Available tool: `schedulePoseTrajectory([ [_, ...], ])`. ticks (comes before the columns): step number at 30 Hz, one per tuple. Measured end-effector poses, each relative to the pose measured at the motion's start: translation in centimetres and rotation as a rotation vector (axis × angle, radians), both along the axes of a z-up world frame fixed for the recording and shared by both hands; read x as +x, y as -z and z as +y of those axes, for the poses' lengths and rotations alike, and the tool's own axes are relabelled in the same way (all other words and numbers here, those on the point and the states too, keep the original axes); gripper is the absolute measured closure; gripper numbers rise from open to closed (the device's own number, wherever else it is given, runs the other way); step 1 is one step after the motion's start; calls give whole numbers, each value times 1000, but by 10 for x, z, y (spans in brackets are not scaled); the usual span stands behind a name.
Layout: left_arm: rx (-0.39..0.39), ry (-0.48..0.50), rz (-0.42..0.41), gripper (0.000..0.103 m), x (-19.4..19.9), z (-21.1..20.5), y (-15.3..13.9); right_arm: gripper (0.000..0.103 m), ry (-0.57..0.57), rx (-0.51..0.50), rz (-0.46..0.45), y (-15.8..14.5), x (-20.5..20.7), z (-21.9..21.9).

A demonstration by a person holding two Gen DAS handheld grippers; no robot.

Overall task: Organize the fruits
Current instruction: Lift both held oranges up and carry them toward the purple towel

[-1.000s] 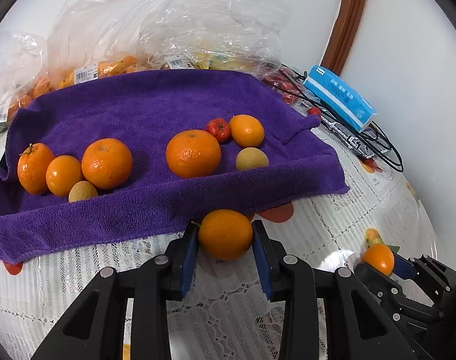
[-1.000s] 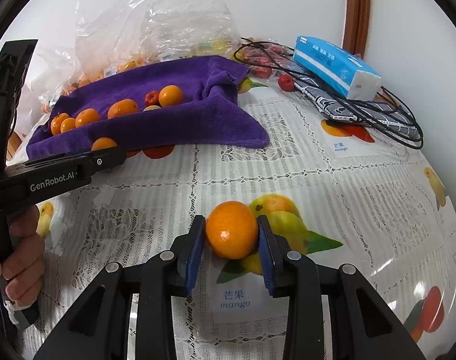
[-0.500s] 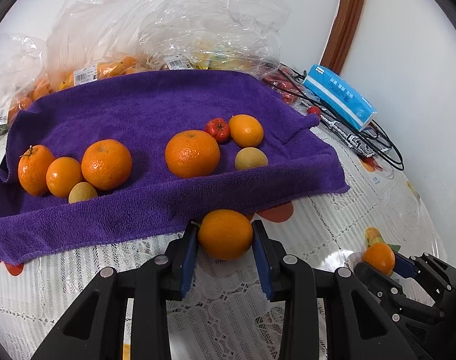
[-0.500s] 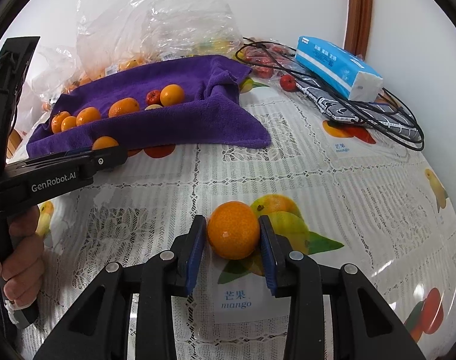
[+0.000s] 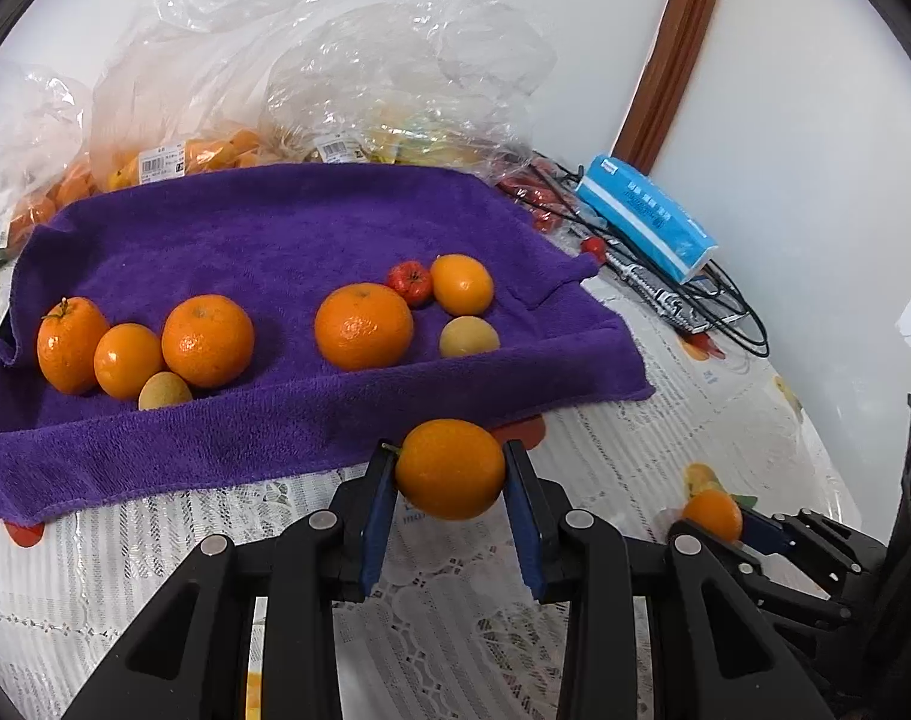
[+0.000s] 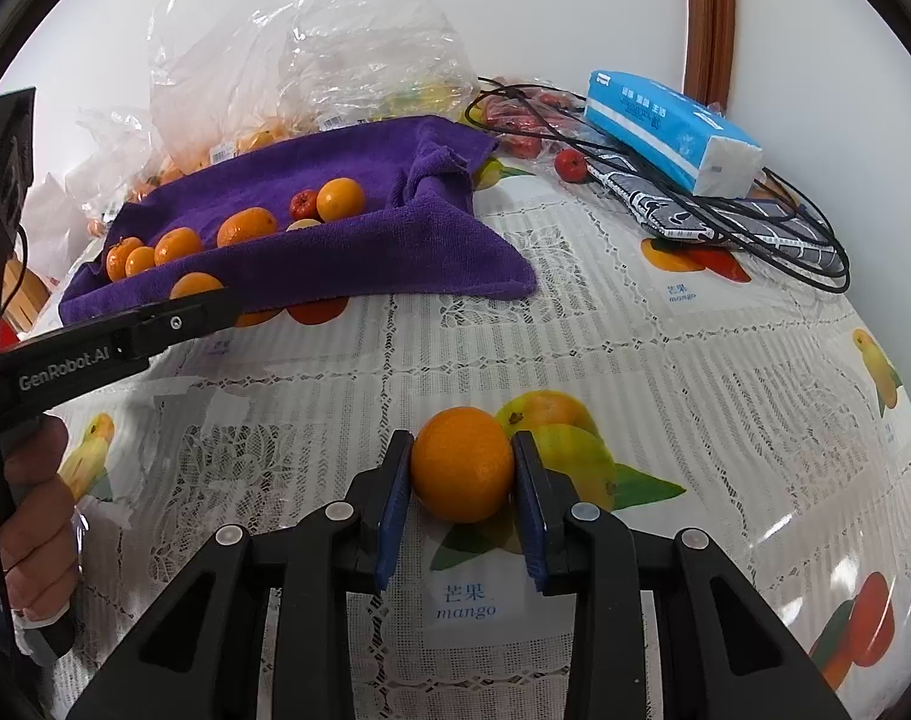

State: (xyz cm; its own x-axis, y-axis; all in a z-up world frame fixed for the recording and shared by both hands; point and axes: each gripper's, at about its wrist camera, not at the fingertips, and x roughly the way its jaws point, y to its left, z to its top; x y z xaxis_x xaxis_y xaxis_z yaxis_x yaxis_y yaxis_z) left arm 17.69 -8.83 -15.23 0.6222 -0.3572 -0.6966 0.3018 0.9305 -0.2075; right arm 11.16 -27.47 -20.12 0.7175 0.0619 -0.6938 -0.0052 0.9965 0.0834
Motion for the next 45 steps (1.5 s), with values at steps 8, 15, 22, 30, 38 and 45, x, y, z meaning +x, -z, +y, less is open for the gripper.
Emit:
schedulePoseTrajectory([
  [8, -56, 21, -42, 70, -9, 5, -12, 71, 16, 13, -7, -1, -1, -3],
  [15, -86, 11, -52, 70, -10, 10, -16, 71, 48, 29, -30, -3, -6, -8],
  [22, -102, -2, -57, 70, -10, 14, -19, 71, 75, 30, -40, -5, -9, -9],
  [30, -109, -14, -65, 70, -14, 19, -21, 71, 83, 55, -51, -7, -11, -8],
  [38, -111, -57, -61, 70, -23, 38, -18, 71, 46, 51, -81, -18, -15, 9],
  [45, -102, -99, -58, 70, -34, 59, -12, 71, 12, 45, -120, -34, -20, 26],
])
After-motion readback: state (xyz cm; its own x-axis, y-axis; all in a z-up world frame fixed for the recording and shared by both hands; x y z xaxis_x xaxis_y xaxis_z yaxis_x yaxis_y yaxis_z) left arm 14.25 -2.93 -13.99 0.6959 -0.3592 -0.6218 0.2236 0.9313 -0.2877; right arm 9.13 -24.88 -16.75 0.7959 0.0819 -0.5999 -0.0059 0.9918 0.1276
